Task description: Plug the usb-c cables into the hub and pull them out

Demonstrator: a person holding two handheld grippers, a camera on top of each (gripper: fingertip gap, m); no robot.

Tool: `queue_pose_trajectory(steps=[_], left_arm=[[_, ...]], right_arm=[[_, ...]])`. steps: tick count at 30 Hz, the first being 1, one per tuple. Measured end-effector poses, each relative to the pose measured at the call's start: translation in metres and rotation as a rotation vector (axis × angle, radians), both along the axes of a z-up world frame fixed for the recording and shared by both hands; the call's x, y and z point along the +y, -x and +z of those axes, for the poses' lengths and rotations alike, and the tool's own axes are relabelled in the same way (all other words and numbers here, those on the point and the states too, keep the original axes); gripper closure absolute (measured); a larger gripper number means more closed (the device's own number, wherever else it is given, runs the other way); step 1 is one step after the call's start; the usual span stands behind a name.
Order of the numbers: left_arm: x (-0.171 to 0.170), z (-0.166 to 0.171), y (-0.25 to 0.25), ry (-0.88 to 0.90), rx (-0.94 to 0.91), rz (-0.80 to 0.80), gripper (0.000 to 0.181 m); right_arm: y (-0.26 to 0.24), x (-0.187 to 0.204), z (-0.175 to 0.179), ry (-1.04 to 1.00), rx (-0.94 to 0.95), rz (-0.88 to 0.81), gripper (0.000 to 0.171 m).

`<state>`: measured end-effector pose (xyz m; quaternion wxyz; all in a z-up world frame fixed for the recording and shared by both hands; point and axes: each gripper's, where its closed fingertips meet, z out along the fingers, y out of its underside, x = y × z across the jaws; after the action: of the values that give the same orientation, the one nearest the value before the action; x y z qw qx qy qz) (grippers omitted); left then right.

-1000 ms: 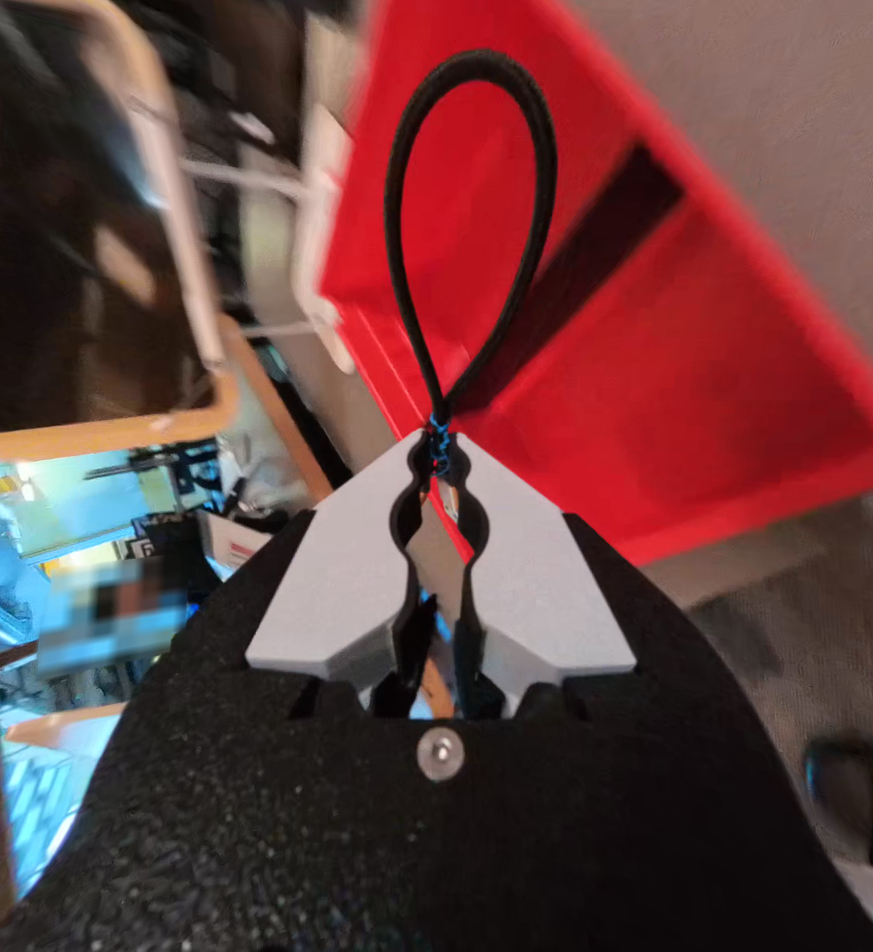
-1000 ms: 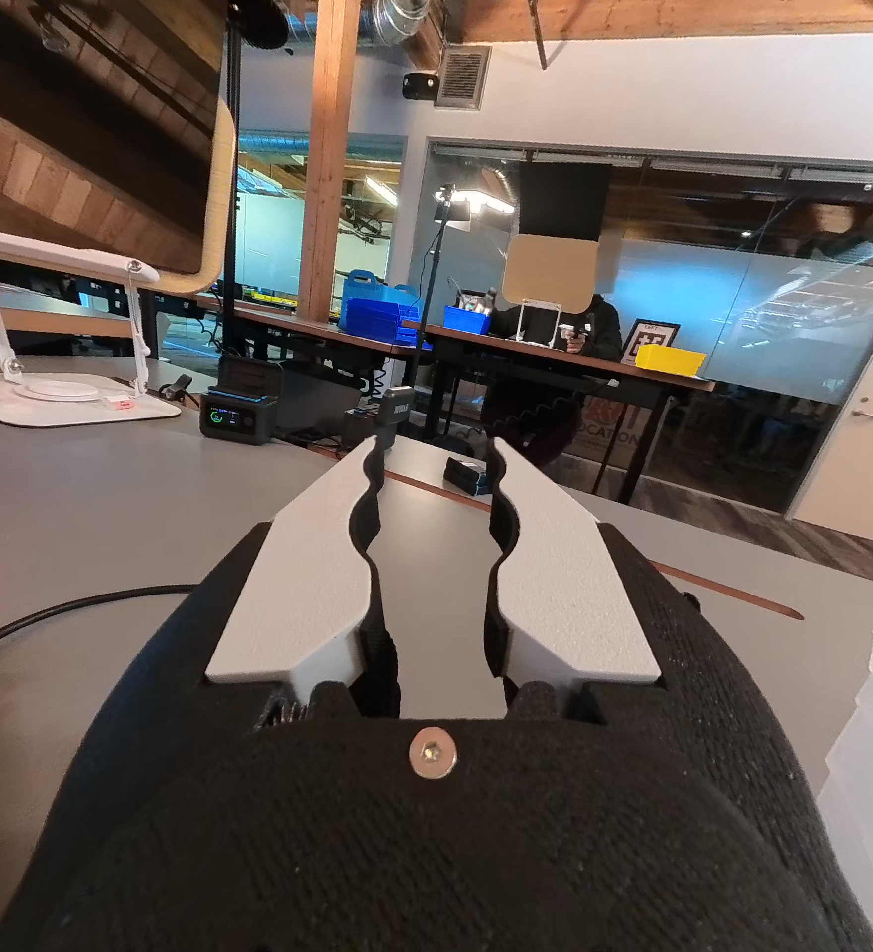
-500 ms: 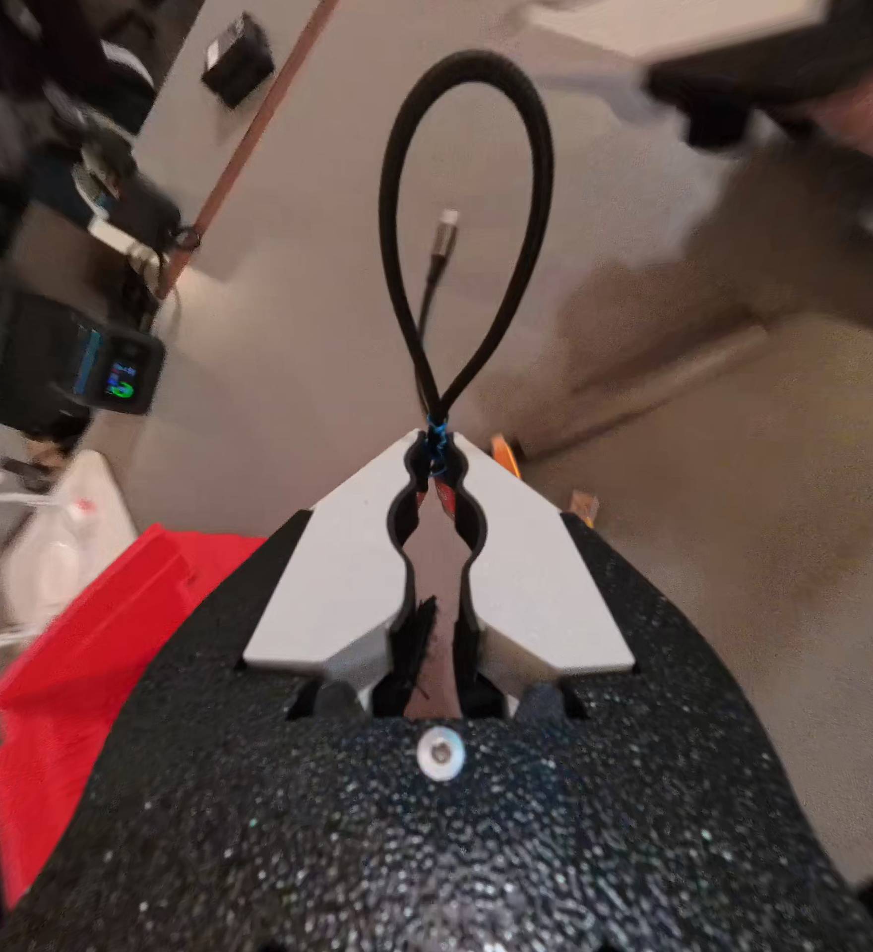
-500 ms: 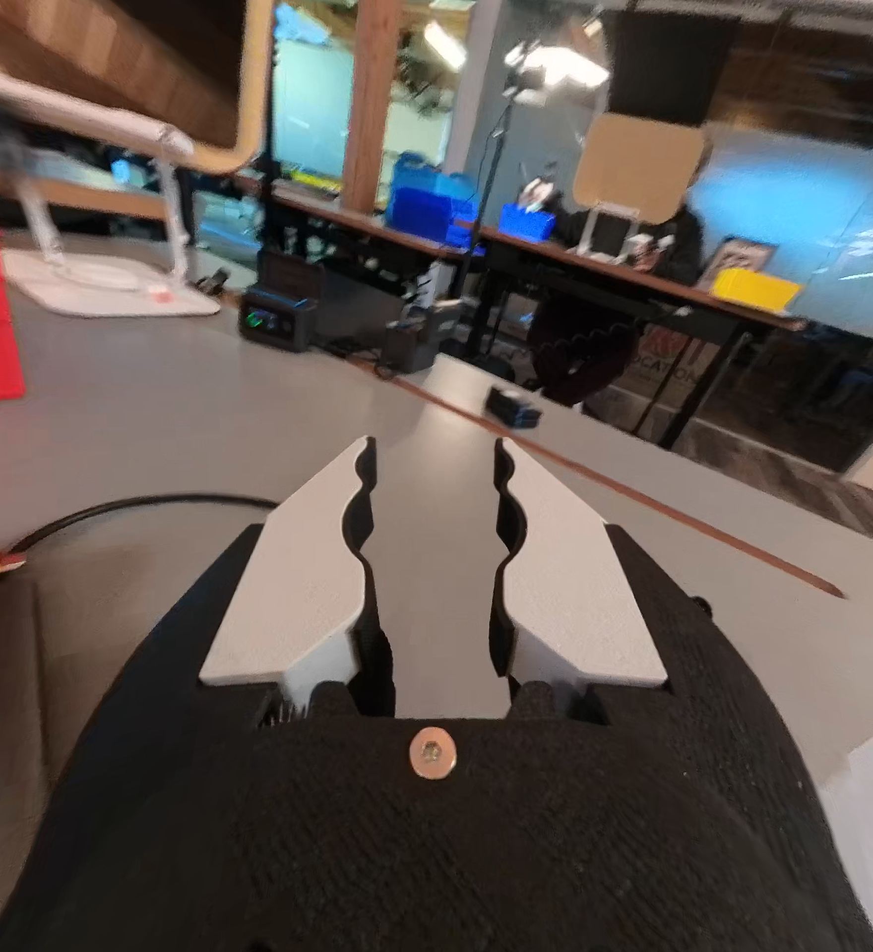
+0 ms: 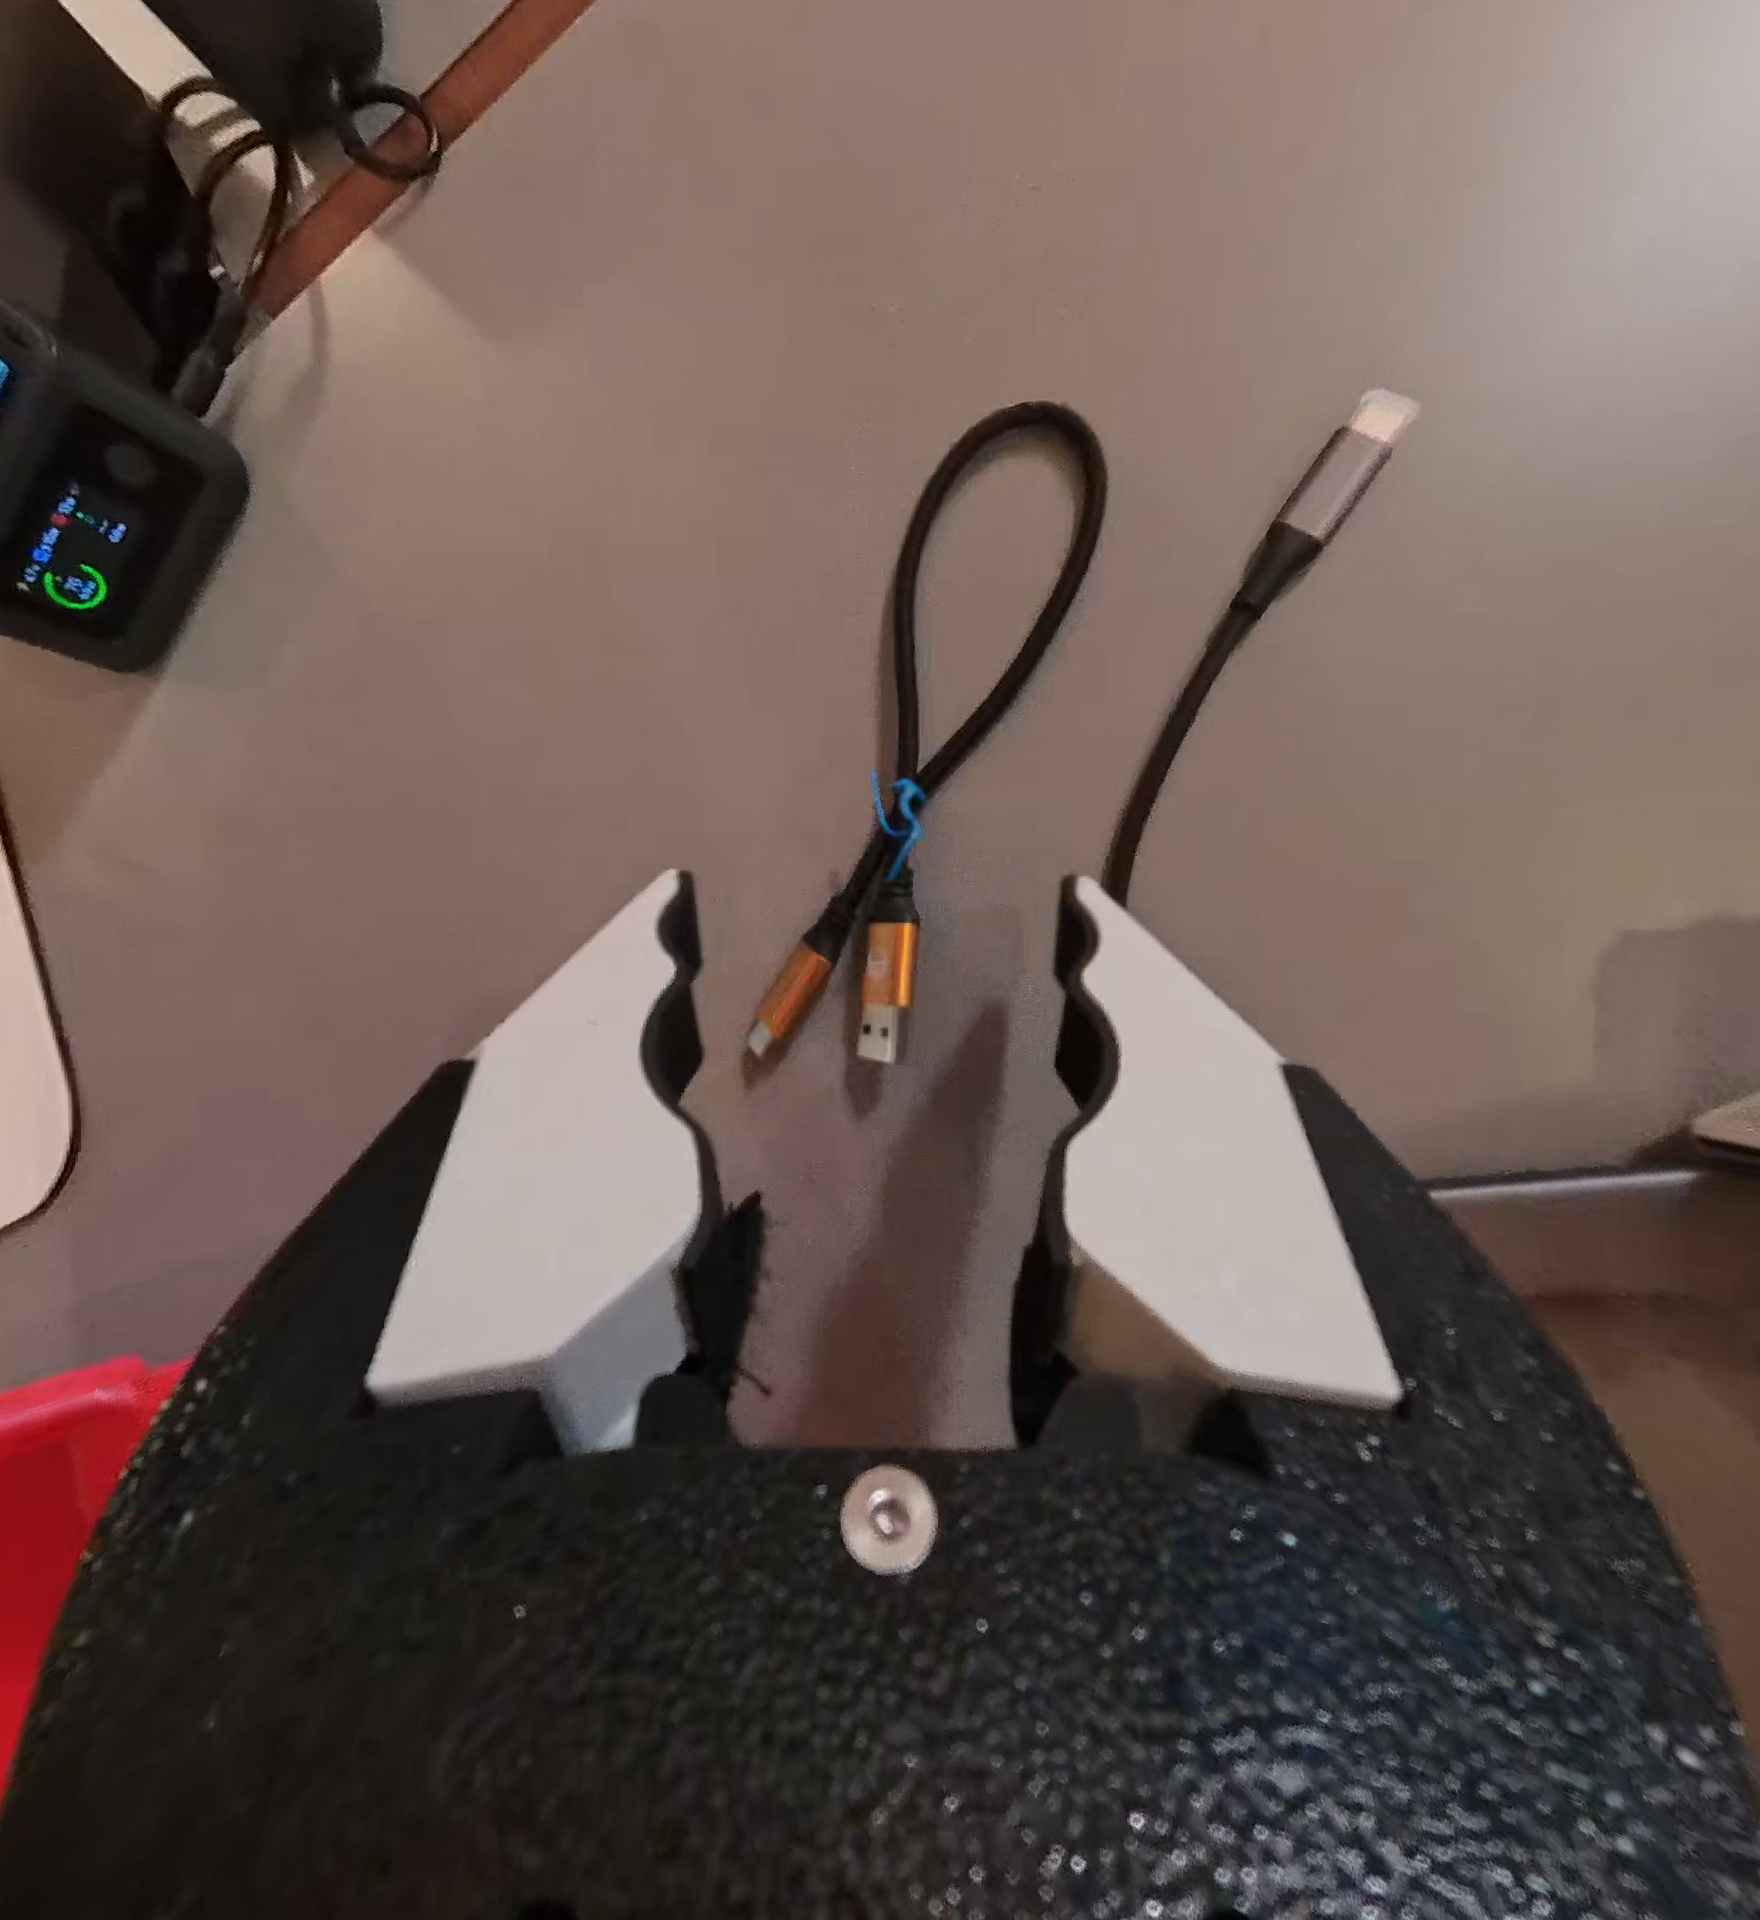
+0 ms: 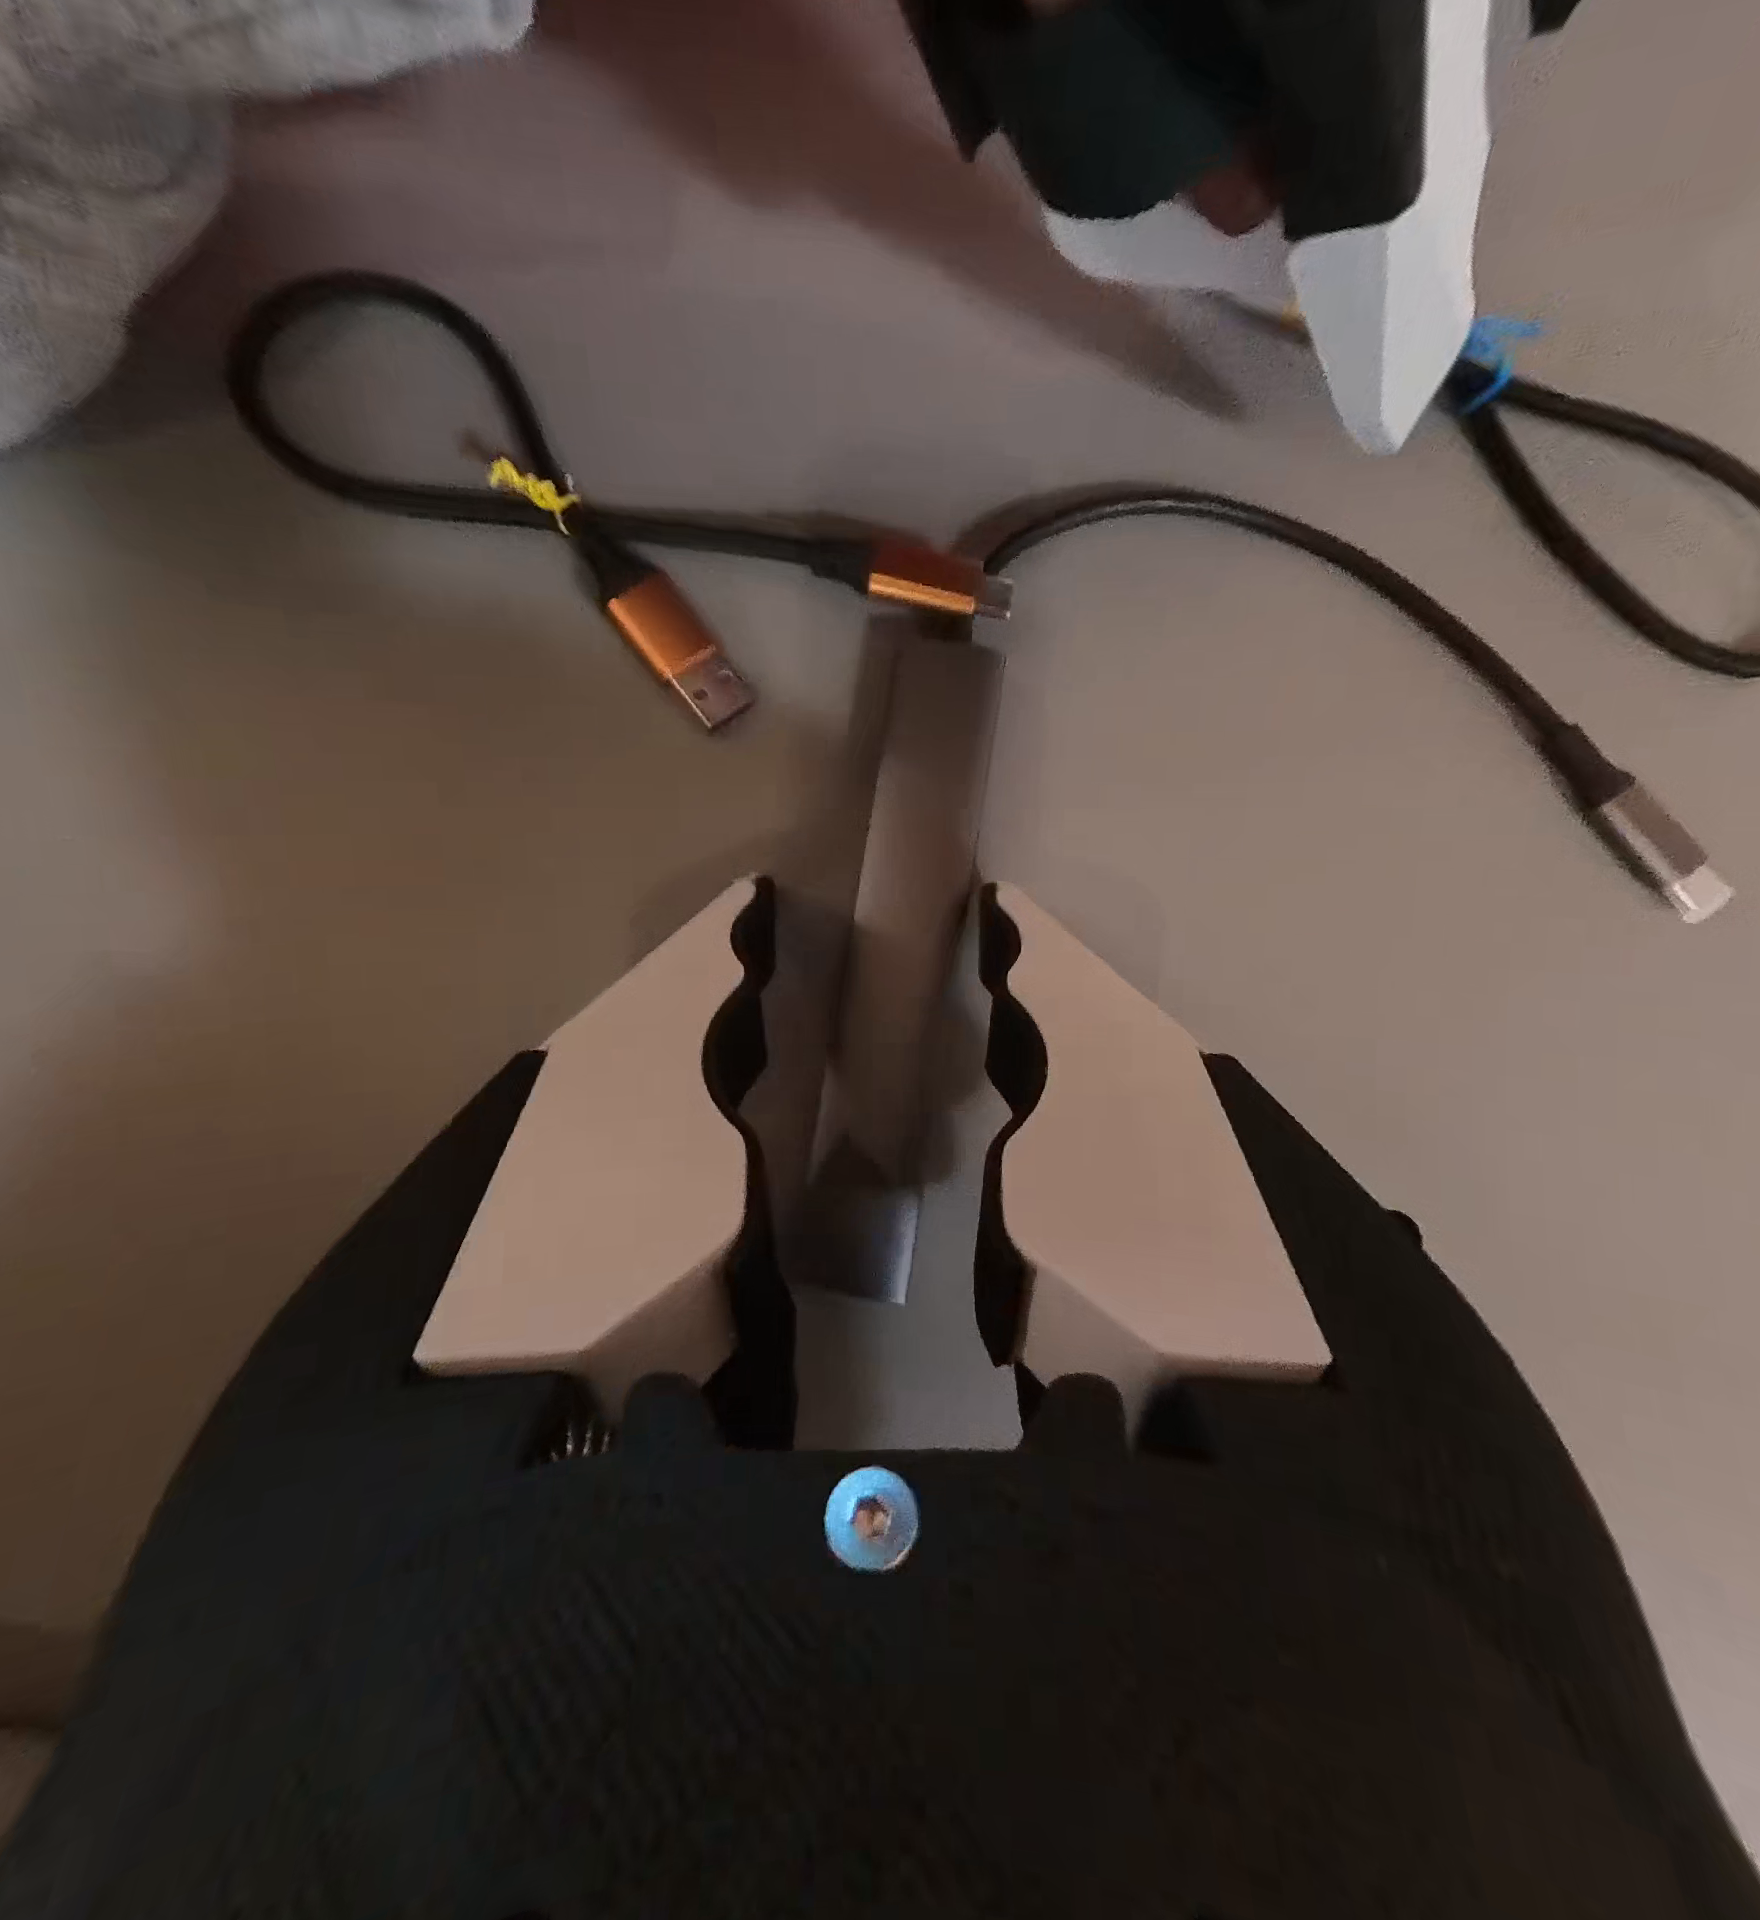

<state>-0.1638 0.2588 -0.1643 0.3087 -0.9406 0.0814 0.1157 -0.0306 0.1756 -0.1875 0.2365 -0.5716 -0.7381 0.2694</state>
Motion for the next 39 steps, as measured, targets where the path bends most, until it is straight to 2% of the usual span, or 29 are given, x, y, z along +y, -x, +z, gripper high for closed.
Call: queue_pose_trajectory(steps=[1,2,6,8,12,14,16,19,20,22,23,26,27,28,30,32,34,36,39], left_arm=[[-0.002,0.005,-0.004,-0.024,-0.005,-0.007,0.111],[-0.004,0.012,-0.01,-0.059,-0.025,-0.021,0.112],[-0.026,0.041,-0.053,-0.219,-0.239,-0.104,0.119],[-0.039,0.055,-0.068,-0.311,-0.293,-0.162,0.125],[-0.067,0.07,-0.09,-0.4,-0.243,-0.306,0.125],[-0.075,0.078,-0.094,-0.46,-0.08,-0.396,0.112],[-0.079,0.085,-0.097,-0.519,0.225,-0.55,0.099],[-0.082,0.084,-0.103,-0.535,0.622,-0.743,0.095],[-0.083,0.084,-0.106,-0.55,0.735,-0.809,0.101],[-0.086,0.085,-0.116,-0.606,0.976,-0.929,0.126],[-0.086,0.084,-0.119,-0.621,1.039,-0.952,0.138],[-0.083,0.072,-0.116,-0.561,1.053,-0.966,0.143],[-0.083,0.071,-0.118,-0.566,1.037,-0.977,0.149],[-0.083,0.071,-0.118,-0.569,1.029,-0.975,0.167],[-0.081,0.063,-0.11,-0.46,0.97,-0.943,0.173],[-0.075,0.059,-0.094,-0.353,0.9,-0.835,0.173],[-0.075,0.05,-0.08,-0.227,0.828,-0.763,0.173],[-0.077,0.045,-0.074,-0.163,0.767,-0.745,0.173],[-0.081,0.049,-0.08,-0.175,0.647,-0.749,0.173]], right_arm=[[0.0,0.0,0.0,-0.009,-0.006,0.004,0.138],[-0.001,0.001,0.0,-0.018,-0.006,0.002,0.15],[0.001,0.017,0.003,-0.132,0.022,-0.021,0.152],[0.007,0.019,0.012,-0.035,0.085,-0.07,0.152],[0.015,0.02,0.047,0.201,0.297,-0.106,0.152],[0.013,0.018,0.062,0.287,0.372,-0.09,0.152],[0.01,0.012,0.075,0.372,0.417,-0.055,0.152],[0.001,0.002,0.081,0.458,0.414,0.01,0.152],[-0.001,-0.001,0.082,0.474,0.404,0.028,0.152],[-0.006,-0.006,0.081,0.482,0.383,0.056,0.152],[-0.008,-0.008,0.082,0.479,0.382,0.066,0.152],[-0.012,-0.014,0.089,0.466,0.39,0.099,0.152],[-0.013,-0.016,0.09,0.454,0.389,0.108,0.152],[-0.013,-0.017,0.089,0.428,0.379,0.111,0.151],[-0.009,-0.011,0.091,0.343,0.409,0.071,0.152],[-0.001,0.002,0.11,0.191,0.524,-0.004,0.123],[-0.002,0.004,0.12,-0.071,0.556,-0.001,0.119],[-0.006,0.01,0.115,-0.405,0.496,0.011,0.115],[-0.006,0.017,0.103,-0.651,0.399,0.026,0.131]])
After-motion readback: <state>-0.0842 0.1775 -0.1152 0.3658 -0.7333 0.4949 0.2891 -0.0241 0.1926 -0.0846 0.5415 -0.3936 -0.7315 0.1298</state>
